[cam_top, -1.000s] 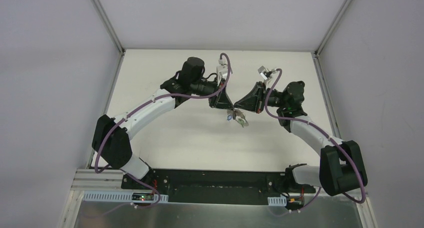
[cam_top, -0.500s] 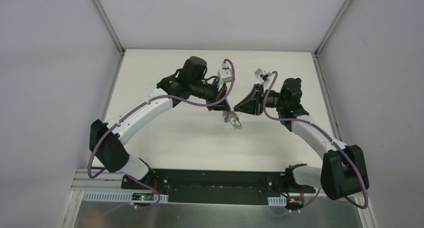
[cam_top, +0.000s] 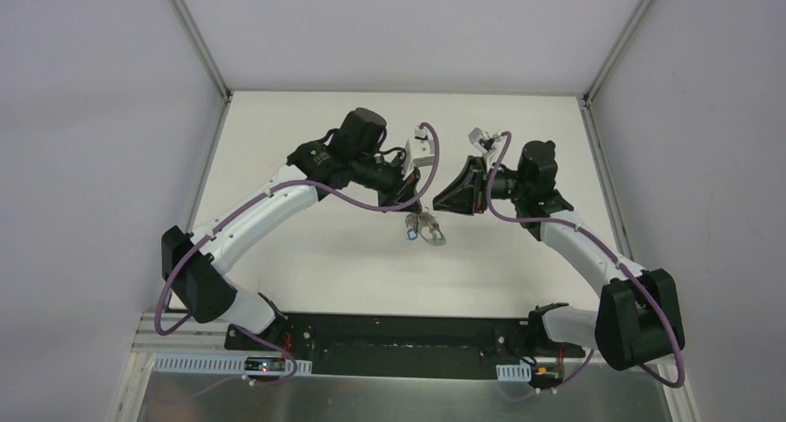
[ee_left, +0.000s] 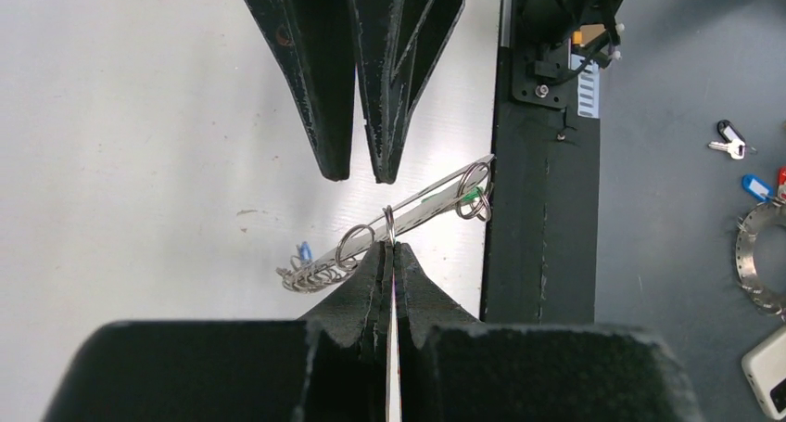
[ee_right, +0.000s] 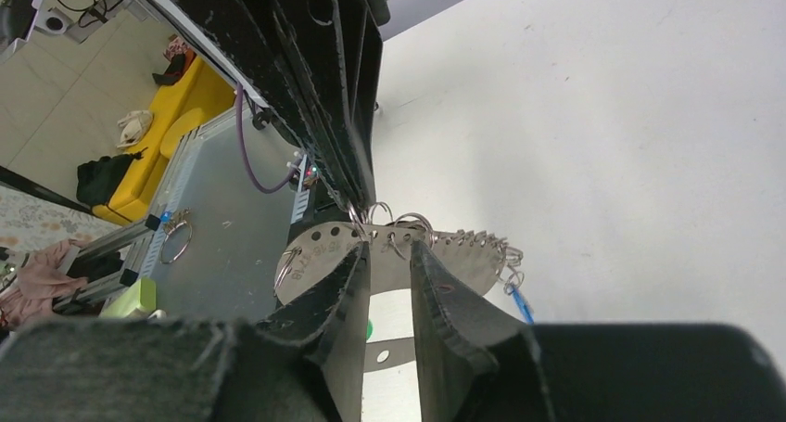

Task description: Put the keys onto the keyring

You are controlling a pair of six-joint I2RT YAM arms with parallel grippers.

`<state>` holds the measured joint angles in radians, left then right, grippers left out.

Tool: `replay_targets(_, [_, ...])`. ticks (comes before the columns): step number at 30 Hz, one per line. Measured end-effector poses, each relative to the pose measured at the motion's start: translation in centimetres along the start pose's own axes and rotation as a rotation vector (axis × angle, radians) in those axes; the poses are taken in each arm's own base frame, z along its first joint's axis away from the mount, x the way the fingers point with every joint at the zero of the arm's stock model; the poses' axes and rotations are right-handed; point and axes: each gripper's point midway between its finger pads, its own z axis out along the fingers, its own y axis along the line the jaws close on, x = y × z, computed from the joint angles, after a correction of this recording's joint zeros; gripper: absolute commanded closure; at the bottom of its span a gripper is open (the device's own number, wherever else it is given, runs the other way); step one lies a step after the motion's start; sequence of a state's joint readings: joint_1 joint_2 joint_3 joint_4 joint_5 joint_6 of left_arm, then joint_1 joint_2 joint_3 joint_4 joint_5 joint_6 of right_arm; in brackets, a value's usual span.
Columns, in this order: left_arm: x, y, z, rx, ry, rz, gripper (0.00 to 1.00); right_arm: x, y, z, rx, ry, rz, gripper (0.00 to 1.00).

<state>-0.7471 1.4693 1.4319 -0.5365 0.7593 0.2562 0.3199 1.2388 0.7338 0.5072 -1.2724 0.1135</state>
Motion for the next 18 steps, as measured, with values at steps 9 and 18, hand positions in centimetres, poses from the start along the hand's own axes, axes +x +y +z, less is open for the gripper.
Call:
replay_targets(9, [0.3, -0.2, 0.0, 0.003, 0.017, 0.011, 1.00, 0.0, 1.3, 1.0, -0.050, 0.052, -0.054, 0.72])
replay_targets(18, [0.4, -0.5, 0.1, 0.014, 0.020, 0.012, 1.00, 0.9, 1.6, 1.6, -0.054, 0.099, -0.088, 0.77])
